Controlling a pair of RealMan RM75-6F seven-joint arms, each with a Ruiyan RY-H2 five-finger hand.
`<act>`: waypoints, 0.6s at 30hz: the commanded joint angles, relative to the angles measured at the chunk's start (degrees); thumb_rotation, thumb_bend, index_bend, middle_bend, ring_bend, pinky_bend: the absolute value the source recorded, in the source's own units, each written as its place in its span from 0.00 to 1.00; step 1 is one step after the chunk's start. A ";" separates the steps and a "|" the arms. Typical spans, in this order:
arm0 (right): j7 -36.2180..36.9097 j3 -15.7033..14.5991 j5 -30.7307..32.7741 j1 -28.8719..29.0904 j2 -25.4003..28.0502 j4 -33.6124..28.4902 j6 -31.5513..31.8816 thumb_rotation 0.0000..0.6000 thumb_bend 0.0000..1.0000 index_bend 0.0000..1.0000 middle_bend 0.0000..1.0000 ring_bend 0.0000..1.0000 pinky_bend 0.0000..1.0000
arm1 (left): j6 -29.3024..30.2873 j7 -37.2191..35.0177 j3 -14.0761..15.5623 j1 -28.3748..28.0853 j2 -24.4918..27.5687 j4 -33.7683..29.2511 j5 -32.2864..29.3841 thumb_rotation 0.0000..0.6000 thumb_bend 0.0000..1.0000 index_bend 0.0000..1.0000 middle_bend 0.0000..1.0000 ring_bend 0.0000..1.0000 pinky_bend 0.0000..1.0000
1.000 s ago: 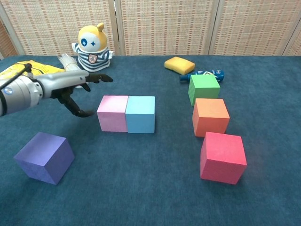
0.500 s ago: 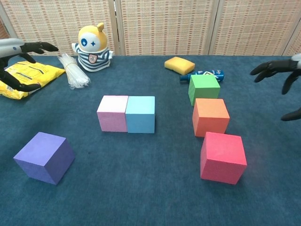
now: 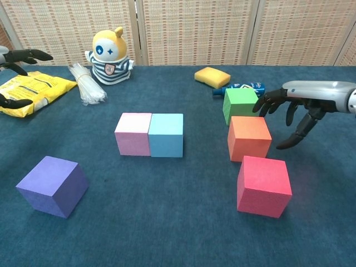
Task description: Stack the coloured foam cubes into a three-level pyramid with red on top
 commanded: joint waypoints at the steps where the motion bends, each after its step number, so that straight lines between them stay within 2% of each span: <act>1: -1.54 0.30 1.94 1.28 -1.34 0.84 -0.57 1.00 0.08 0.32 0.35 0.30 0.49 | -0.12 -0.64 -0.07 0.12 -0.06 0.33 0.43 1.00 0.36 0.06 0.00 0.00 0.17; 11: -5.44 -0.58 5.45 2.78 -4.01 2.86 0.53 1.00 0.08 0.32 0.36 0.32 0.50 | -1.23 -3.26 -0.03 0.38 -0.01 1.45 1.40 1.00 0.36 0.06 0.00 0.00 0.17; 18: -7.53 -0.82 8.11 3.64 -6.85 5.29 1.44 1.00 0.08 0.38 0.41 0.37 0.54 | -1.32 -4.77 -0.18 0.52 -0.56 2.50 2.13 1.00 0.36 0.06 0.00 0.00 0.17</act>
